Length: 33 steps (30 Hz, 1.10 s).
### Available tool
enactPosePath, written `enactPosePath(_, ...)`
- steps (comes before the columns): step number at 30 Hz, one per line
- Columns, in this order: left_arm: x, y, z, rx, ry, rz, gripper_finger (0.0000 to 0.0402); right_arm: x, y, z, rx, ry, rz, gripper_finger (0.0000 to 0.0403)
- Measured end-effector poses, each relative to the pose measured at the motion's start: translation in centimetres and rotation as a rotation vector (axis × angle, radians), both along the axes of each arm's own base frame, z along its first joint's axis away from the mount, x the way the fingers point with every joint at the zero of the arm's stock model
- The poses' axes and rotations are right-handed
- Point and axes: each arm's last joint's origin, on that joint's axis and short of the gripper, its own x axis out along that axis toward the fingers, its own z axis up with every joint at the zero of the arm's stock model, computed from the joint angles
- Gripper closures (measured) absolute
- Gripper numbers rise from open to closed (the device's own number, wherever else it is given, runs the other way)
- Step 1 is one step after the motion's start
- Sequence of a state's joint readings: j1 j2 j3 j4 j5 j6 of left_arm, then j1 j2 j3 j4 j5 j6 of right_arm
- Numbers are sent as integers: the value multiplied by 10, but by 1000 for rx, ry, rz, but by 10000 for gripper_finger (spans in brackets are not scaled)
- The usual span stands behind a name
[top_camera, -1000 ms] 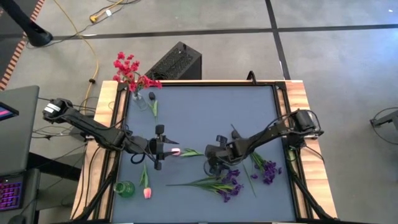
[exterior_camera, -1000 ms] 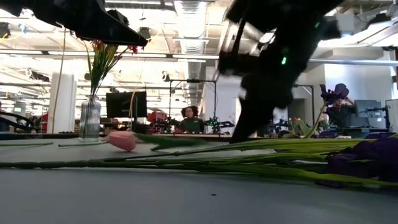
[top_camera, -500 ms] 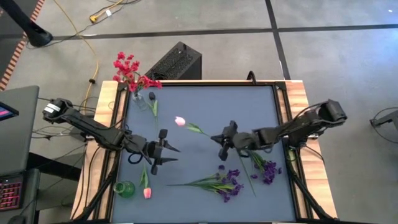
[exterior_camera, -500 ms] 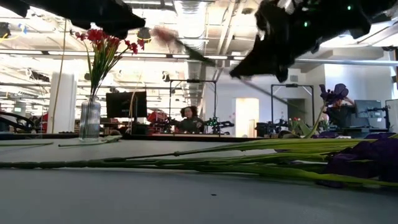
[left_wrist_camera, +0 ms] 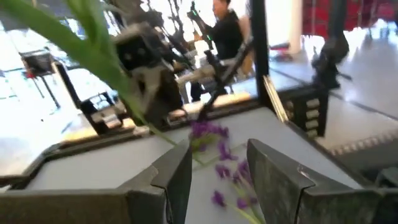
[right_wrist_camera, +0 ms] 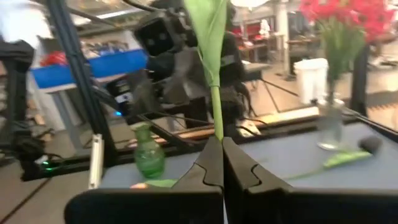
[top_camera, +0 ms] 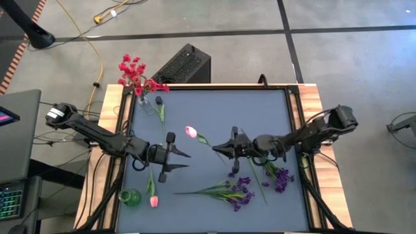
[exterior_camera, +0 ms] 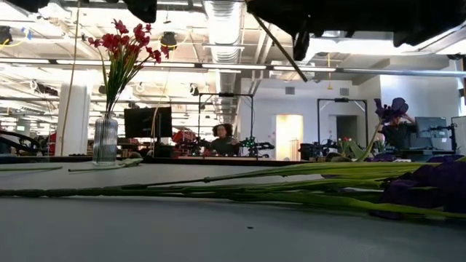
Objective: Sort flowers into vase by color
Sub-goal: Put the top pink tulip into the transparent vase
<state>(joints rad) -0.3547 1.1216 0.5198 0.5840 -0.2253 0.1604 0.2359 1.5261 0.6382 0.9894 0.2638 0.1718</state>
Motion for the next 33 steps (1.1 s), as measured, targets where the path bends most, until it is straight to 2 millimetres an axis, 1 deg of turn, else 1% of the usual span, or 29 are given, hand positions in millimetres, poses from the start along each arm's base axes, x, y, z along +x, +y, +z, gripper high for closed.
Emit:
enactPosePath(2, 5, 1, 2, -34, -47, 40, 258, 5, 2, 1, -5, -30, 20, 387)
enactPosePath(4, 8, 1, 0, -58, -68, 70, 258, 10, 4, -3, -21, -36, 38, 387)
enactPosePath(6, 14, 3, -3, -77, -78, 106, 258, 14, 7, -6, -44, -40, 52, 387)
enactPosePath(11, 29, 10, -16, -163, -74, 194, 258, 26, 13, -5, -71, -54, 64, 387)
enactPosePath(15, 37, 13, -24, -190, -75, 161, 258, 32, 14, -7, -97, -46, 61, 387)
enactPosePath(19, 41, 11, -25, -207, -102, 108, 258, 34, 14, -6, -98, -44, 59, 387)
enactPosePath(33, 41, 12, -20, -208, -144, 99, 258, 35, 14, -7, -105, -27, 59, 387)
